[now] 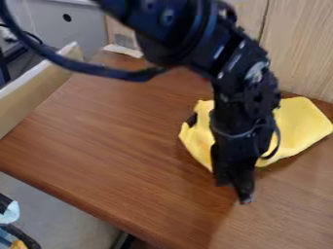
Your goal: Unfold the cloth from the top to the bottom
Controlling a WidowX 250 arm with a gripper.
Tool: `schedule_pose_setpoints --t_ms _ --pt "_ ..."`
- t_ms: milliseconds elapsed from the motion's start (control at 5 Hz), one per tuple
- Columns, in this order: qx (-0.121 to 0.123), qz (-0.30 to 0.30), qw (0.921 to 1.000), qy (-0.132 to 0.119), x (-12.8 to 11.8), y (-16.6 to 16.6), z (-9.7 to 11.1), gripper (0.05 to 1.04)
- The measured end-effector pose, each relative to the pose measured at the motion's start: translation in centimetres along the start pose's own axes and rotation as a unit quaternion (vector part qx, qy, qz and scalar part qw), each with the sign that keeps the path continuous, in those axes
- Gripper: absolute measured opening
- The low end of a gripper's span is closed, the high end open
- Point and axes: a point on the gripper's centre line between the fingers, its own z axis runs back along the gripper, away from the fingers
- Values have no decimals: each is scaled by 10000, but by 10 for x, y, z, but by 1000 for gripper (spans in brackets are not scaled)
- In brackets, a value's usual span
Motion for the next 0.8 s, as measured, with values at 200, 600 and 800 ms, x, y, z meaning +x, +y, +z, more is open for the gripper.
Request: schedule_pose_setpoints --t_ms 200,600,800 --pt "-32 -84 9999 115 -13 -1 -6 52" --pt "-84 -192 9989 410 -37 -3 -14 59" --pt "47 15 9977 682 -45 1 -18 101"
